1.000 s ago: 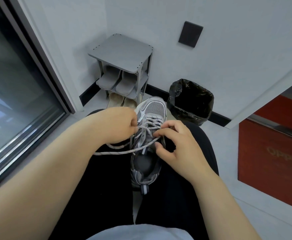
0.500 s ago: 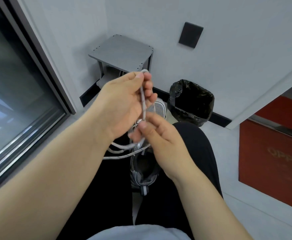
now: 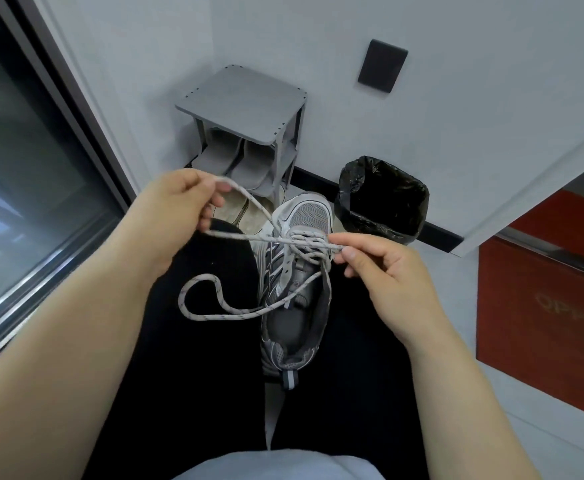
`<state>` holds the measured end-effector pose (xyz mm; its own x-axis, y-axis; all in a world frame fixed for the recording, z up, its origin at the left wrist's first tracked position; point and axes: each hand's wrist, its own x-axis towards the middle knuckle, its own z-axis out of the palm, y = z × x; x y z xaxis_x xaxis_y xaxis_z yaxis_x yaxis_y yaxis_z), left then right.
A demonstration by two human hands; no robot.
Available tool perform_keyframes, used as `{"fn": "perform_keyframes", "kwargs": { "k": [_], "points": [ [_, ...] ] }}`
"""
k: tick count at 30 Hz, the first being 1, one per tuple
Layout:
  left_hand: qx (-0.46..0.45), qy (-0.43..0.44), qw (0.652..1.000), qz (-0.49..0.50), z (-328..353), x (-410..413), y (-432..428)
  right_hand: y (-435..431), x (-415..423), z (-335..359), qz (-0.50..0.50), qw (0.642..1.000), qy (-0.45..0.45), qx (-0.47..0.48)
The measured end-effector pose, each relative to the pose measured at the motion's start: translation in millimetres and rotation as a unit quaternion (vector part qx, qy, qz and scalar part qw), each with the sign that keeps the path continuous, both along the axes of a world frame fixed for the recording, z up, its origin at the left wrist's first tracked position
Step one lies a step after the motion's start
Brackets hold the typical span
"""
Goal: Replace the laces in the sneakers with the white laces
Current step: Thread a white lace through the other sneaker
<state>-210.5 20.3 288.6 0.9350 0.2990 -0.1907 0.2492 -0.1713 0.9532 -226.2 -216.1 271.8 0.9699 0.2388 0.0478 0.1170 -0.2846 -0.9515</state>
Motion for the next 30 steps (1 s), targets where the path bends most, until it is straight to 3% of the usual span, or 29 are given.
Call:
{"fn": "perform_keyframes", "kwargs": {
  "k": [2, 4, 6, 9, 17, 23, 27, 30],
  "points": [
    [0.274, -0.014, 0.961, -0.034, -4, -6, -3, 7, 0, 0, 0.014, 1.000, -0.001, -0.002],
    [0.412, -0.138, 0.894, -0.105, -1, -13, -17, 19, -1, 2, 0.034, 0.999, 0.009, 0.004],
    [0.397, -0.188, 0.868, -0.233, 4, -18, -35, 30, -1, 4, 0.036, 0.999, 0.013, 0.019],
    [0.313, -0.091, 0.883, -0.339, 5, -18, -47, 36, 3, 6, 0.012, 0.999, -0.029, -0.021],
    [0.372, -0.091, 0.883, -0.272, -8, -14, -27, 33, 6, -9, -0.039, 0.994, -0.027, -0.099],
    [0.326, -0.085, 0.906, -0.257, -11, -16, -36, 43, 4, -13, -0.049, 0.991, -0.052, -0.113],
    [0.359, -0.096, 0.904, -0.210, -16, -15, -31, 36, 7, -20, -0.060, 0.961, -0.108, -0.246],
    [0.395, -0.080, 0.887, -0.227, -23, -15, -33, 38, 3, -23, -0.039, 0.955, -0.099, -0.276]
  ]
}}
